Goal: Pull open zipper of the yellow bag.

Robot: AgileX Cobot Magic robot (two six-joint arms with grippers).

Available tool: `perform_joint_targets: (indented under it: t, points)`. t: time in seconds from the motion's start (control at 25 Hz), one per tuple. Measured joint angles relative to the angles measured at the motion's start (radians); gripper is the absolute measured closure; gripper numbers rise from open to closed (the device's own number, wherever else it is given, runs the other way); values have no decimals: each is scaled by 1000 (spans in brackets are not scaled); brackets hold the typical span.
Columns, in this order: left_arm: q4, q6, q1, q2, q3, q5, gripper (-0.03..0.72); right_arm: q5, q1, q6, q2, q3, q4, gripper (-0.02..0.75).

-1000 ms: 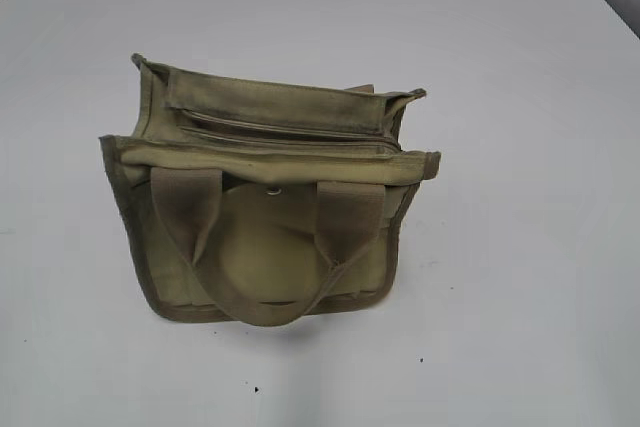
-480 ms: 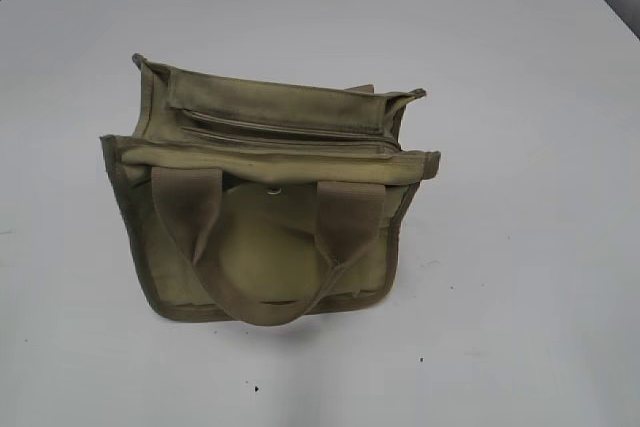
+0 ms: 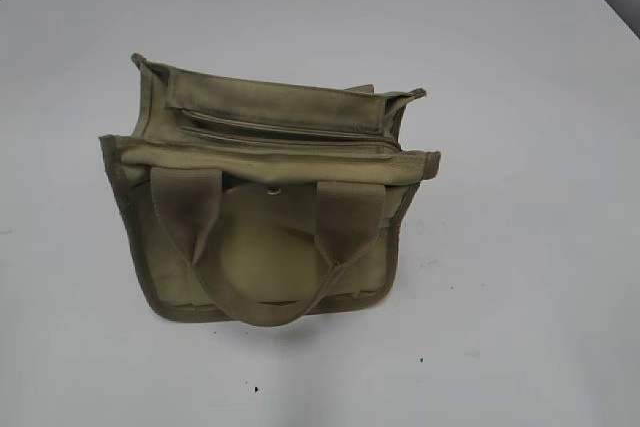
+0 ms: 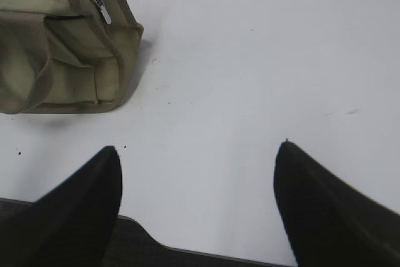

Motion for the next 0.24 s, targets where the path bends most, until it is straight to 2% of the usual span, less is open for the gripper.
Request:
perform_joint_targets:
  t: [0.24]
  points:
    - [0, 0, 0, 0, 0, 0, 307, 0, 0, 0, 0, 0, 2, 152]
